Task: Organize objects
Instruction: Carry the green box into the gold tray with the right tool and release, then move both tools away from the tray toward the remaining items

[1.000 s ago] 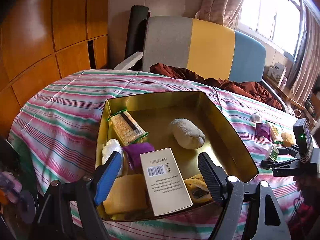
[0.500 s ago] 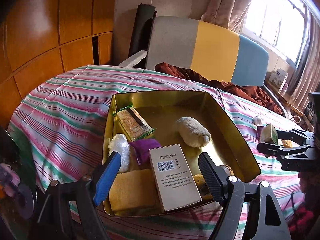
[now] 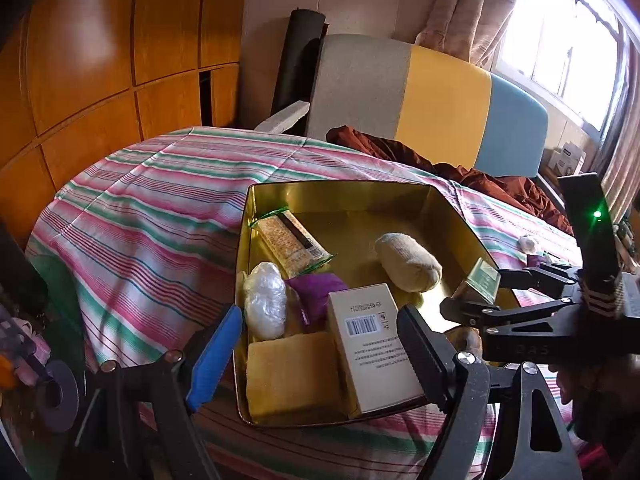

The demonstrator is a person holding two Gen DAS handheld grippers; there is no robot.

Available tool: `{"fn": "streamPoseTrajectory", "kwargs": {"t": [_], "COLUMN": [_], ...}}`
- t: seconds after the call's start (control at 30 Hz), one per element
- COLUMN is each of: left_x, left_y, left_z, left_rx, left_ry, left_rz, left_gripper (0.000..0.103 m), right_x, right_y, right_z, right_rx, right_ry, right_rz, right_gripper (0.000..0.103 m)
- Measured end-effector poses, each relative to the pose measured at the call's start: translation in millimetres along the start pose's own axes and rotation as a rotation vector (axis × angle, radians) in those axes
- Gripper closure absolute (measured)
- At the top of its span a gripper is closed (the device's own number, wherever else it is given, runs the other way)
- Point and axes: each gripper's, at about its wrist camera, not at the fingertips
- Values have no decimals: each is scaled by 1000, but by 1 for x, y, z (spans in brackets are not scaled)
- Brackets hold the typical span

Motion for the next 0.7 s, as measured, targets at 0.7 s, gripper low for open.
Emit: {"fn": "streamPoseTrajectory", "kwargs": {"t": [0.7], "left_x": [-8], "left_y": [5], "left_z": [-1], "left_rx": [-6], "left_ry": [-25], "left_rz": [5], "left_gripper": [22], "right_x": [-10], "right_y": [24], "right_z": [-17], "right_rx": [-34], "right_ry": [-24], "right_rz": [-18], "right_gripper": [17]}}
Point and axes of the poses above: each gripper's, at about its wrist camera, not at the fingertips, and y roughly against the way its jaws point, x to its left, z to its top, and after that the axes turned 15 degrees about z, right-handed
